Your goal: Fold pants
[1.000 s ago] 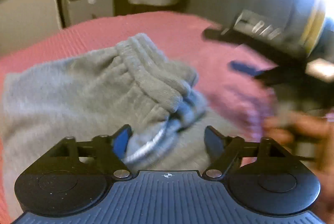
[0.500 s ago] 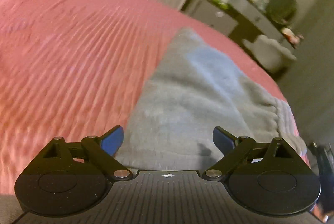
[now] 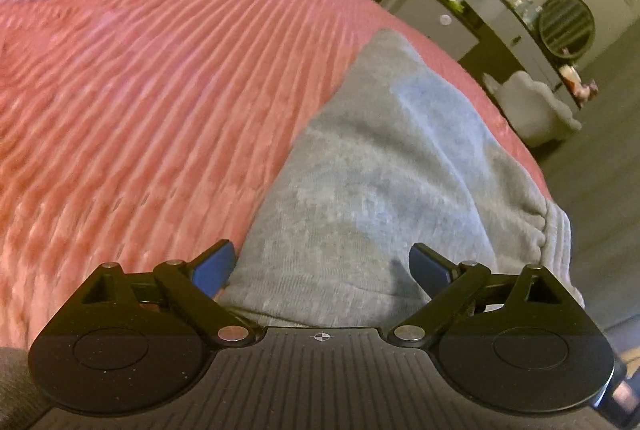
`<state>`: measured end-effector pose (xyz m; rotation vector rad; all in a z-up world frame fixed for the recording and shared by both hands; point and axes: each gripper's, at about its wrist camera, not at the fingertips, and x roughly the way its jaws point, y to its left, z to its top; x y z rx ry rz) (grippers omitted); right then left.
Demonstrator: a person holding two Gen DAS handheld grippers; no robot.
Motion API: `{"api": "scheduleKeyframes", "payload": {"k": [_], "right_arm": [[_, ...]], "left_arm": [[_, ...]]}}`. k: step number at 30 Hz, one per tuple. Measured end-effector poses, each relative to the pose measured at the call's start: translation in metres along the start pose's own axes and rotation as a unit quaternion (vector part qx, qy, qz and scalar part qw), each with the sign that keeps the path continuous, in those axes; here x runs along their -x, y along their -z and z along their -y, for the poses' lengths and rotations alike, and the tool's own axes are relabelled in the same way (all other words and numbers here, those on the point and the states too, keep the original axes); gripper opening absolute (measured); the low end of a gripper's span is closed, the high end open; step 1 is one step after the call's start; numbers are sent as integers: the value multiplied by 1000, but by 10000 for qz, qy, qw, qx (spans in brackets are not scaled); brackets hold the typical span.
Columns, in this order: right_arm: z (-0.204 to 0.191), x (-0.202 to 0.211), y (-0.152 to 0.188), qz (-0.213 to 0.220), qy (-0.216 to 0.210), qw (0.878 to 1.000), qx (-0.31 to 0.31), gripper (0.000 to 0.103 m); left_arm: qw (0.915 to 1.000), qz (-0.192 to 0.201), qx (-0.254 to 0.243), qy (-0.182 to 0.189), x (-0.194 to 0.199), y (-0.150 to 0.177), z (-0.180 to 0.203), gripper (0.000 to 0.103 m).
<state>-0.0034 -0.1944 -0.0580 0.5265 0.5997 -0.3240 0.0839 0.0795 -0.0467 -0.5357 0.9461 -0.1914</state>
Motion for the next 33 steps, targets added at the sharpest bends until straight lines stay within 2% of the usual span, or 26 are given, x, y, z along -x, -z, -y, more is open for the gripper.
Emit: {"api": "scheduleKeyframes", "payload": {"k": [2, 4, 6, 7, 9, 10, 12, 13, 15, 18, 20, 22, 24, 25, 27, 29, 31, 33], "right_arm": [[-2, 8, -1, 113, 5, 9999, -9, 71], [-2, 24, -8, 263, -260, 9992, -168, 48], [-3, 41, -11, 390, -527, 9977, -151, 47], [-5, 46, -10, 431, -519, 9977, -42, 47], [-11, 42, -2, 294, -134, 9984, 458, 49], [-12, 34, 3, 159, 167, 9970, 745, 68], [-14, 32, 10, 220, 669, 9918, 1070, 85], [-15, 36, 9, 298, 724, 9914, 1053, 86], [-22, 48, 4, 491, 744, 9913, 972, 86], [-43, 69, -2, 977, 862, 9837, 1239, 86], [-50, 81, -6, 1270, 570, 9818, 1295, 86], [-52, 87, -7, 1419, -14, 9827, 1186, 86], [-49, 80, -6, 1300, -465, 9850, 1034, 84], [-47, 73, -4, 1160, -546, 9870, 971, 73], [-42, 57, 4, 821, -396, 9909, 986, 52], [-36, 43, 15, 618, -108, 9904, 1234, 50], [-37, 43, 21, 681, -25, 9849, 1589, 50], [-42, 52, 21, 752, -21, 9832, 1663, 51]], "left_arm": [[9994, -220, 253, 66, -3, -1, -7, 97], [9985, -207, 442, 228, -2, -1, -13, 97], [9987, -82, 398, 303, 2, -1, -14, 97], [9990, -114, 328, 274, 1, -1, -13, 97], [9992, -285, 206, 164, -5, 2, -10, 97], [9992, -358, 152, 99, -7, 3, -8, 97], [9995, -324, 47, 18, -7, 5, -5, 97], [9995, -310, 28, 0, -6, 5, -5, 97], [9995, -318, 50, -19, -7, 5, -5, 97], [9994, -327, 44, -65, -7, 5, -3, 97], [9994, -322, 28, -81, -7, 5, -3, 97], [9994, -323, 46, -69, -7, 5, -1, 97], [9994, -326, 69, -56, -7, 5, -1, 97], [9994, -331, 70, -53, -7, 5, -1, 97], [9994, -339, 64, -52, -6, 5, -2, 97], [9996, -290, 62, -7, -3, 5, -2, 97], [10000, -81, 45, 12, 6, 2, -5, 97], [9995, 185, -20, 237, 18, -1, -6, 97]]}}
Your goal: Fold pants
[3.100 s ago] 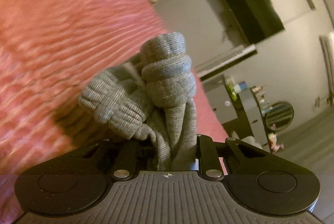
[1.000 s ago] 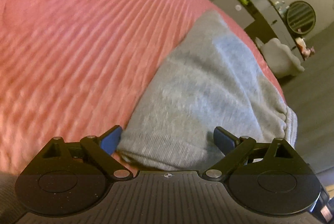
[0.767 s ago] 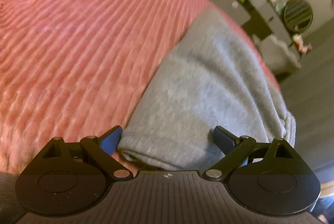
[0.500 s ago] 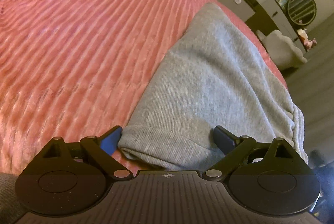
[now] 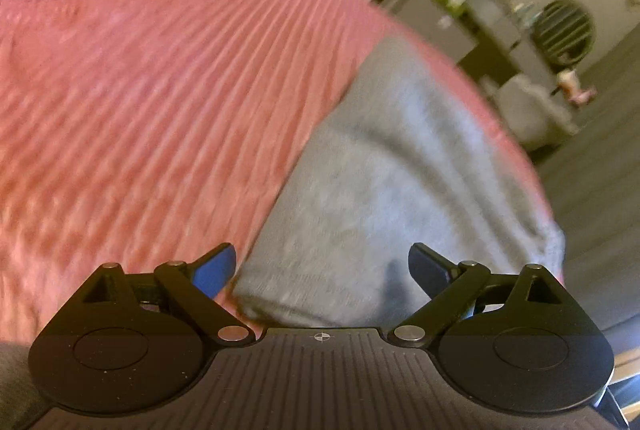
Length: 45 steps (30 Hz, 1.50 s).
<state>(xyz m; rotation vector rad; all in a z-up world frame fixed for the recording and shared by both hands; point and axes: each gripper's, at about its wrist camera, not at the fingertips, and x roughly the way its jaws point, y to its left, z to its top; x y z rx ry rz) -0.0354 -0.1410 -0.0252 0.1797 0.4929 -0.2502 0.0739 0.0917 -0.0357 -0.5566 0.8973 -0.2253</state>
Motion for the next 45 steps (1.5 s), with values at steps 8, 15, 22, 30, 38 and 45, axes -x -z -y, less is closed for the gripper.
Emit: {"api": "scheduleKeyframes", "payload": {"k": [8, 15, 22, 30, 38, 45], "right_arm": [[8, 12, 13, 500, -5, 9983, -287, 63], [15, -12, 22, 369, 94, 9992, -117, 64], [33, -35, 21, -35, -23, 9994, -358, 86], [40, -34, 10, -120, -101, 9985, -518, 86], [49, -22, 7, -258, -208, 9958, -854, 86], [55, -26, 14, -425, -212, 9918, -1187, 86]], "left_arm": [[9874, 427, -1413, 564, 3, -56, 53, 97], [9806, -26, -1890, 525, -81, -86, 84, 95], [9652, 342, -2409, -956, -109, -73, 64, 99], [9955, -205, -808, -445, -52, -47, -3, 98], [9827, -992, -1533, -305, -68, -24, 19, 99], [9817, -894, -1605, -505, -76, -21, 32, 101]]}}
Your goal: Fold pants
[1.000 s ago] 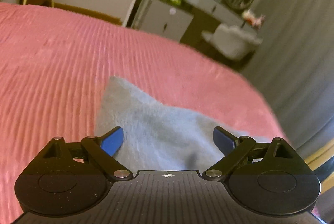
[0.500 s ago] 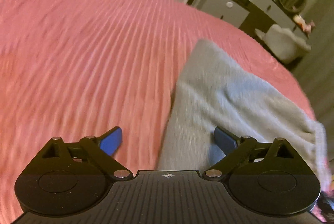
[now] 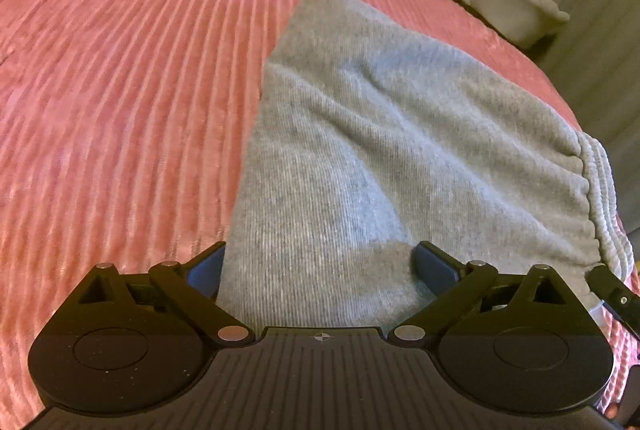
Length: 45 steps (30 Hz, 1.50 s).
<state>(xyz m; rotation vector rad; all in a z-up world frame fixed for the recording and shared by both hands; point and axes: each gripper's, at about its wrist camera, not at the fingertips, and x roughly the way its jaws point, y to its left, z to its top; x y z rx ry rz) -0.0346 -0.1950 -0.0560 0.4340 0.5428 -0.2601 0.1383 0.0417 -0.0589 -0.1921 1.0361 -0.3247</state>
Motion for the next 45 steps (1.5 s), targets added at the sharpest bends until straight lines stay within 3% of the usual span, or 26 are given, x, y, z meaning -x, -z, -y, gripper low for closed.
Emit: {"api": "scheduleKeyframes", "payload": {"k": [6, 12, 19, 27, 33, 35, 37, 39, 45], "right_arm": [[-11, 4, -1, 107, 174, 9991, 373, 86], [-4, 1, -17, 0, 137, 9996, 227, 86], [37, -31, -31, -640, -528, 9919, -961, 87], [69, -60, -51, -1289, -1467, 9758, -981, 87], [111, -71, -50, -1457, -2321, 9474, -1651, 87], [133, -71, -49, -1363, -2412, 9371, -2124, 87], [156, -71, -46, -1346, -2190, 9350, -2444, 86], [164, -69, -44, -1266, -2445, 9247, -2629, 86], [154, -78, -45, -1557, -2541, 9322, -2056, 86]], "left_arm": [[10000, -35, 42, -10, 1, 5, 5, 102], [9996, -146, 193, 132, -2, 2, -7, 103], [9987, -219, 336, 302, -6, 0, -15, 103], [9947, -229, 694, 720, -5, -3, -40, 103], [9797, -321, 1379, 1417, -6, -11, -75, 103], [9726, -423, 1554, 1675, -9, -15, -85, 103], [9658, -570, 1622, 1939, -12, -20, -93, 103], [9580, -743, 1602, 2260, -17, -25, -97, 103], [9448, -1212, 862, 2921, -31, -40, -100, 103]]}}
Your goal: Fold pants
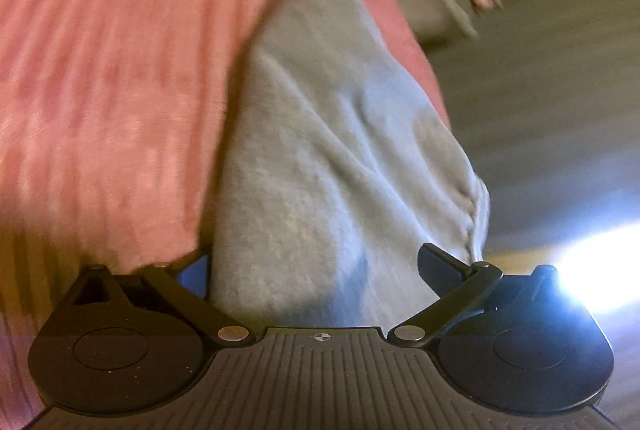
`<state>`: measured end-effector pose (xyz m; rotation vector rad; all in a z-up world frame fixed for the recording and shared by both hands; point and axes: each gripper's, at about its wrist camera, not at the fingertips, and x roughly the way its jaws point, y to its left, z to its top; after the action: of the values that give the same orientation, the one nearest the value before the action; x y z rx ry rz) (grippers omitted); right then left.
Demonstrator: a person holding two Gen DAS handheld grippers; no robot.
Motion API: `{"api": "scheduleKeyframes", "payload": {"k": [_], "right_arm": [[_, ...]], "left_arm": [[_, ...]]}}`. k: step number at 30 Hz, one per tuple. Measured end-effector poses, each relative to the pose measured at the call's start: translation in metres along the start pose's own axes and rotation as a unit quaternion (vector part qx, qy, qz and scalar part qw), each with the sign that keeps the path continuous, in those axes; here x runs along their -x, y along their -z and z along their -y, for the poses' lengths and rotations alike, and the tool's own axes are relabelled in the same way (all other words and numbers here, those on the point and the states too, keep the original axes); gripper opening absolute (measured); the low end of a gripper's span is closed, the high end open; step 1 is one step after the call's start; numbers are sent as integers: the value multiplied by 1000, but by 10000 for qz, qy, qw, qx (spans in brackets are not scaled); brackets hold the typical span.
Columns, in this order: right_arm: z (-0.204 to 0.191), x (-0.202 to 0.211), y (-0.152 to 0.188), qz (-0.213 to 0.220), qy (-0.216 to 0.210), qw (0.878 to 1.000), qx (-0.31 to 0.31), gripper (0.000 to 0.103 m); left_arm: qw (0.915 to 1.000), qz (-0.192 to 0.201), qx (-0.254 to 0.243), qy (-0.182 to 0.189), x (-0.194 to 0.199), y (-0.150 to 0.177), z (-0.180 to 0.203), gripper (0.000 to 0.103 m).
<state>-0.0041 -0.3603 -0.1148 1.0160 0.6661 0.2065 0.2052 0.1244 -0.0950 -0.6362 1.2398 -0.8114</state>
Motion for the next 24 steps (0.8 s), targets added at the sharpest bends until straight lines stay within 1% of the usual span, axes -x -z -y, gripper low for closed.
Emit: {"api": "scheduleKeyframes", "payload": {"k": [2, 4, 7, 9, 13, 15, 16, 17, 19, 20, 21, 24], "right_arm": [[1, -2, -2, -26, -67, 10000, -51, 86], [2, -4, -3, -68, -179, 9998, -81, 86], [-3, -19, -12, -300, -317, 9990, 102, 86], [-2, -26, -18, -450, -422, 9980, 149, 87], [-3, -43, -32, -737, -753, 9944, 1, 87], [0, -47, -40, -907, -860, 9921, -62, 87], [5, -46, -42, -939, -991, 9905, -184, 87], [13, -42, -44, -921, -1195, 9879, -363, 87], [31, -34, -44, -697, -1696, 9792, -865, 87], [37, -32, -44, -616, -1832, 9762, -988, 87], [41, -32, -42, -555, -1926, 9741, -1044, 87], [34, -40, -41, -625, -1929, 9760, -790, 87]], "left_arm": [[9995, -172, -193, 162, -3, -3, -1, 103], [9988, -255, -157, 391, -4, -8, -7, 103], [9973, -345, -203, 612, -9, -16, -8, 103], [9969, -435, -288, 593, -20, -20, -6, 103], [9965, -520, -277, 587, -36, -29, -4, 103], [9961, -545, -219, 664, -35, -30, -6, 103], [9956, -530, -181, 748, -34, -29, -10, 103], [9951, -492, -155, 845, -32, -28, -14, 103], [9943, -448, -151, 951, -30, -30, -17, 103], [9942, -448, -155, 966, -31, -30, -19, 103], [9942, -468, -155, 952, -32, -30, -18, 103], [9948, -554, -244, 820, -35, -35, -15, 103]]}}
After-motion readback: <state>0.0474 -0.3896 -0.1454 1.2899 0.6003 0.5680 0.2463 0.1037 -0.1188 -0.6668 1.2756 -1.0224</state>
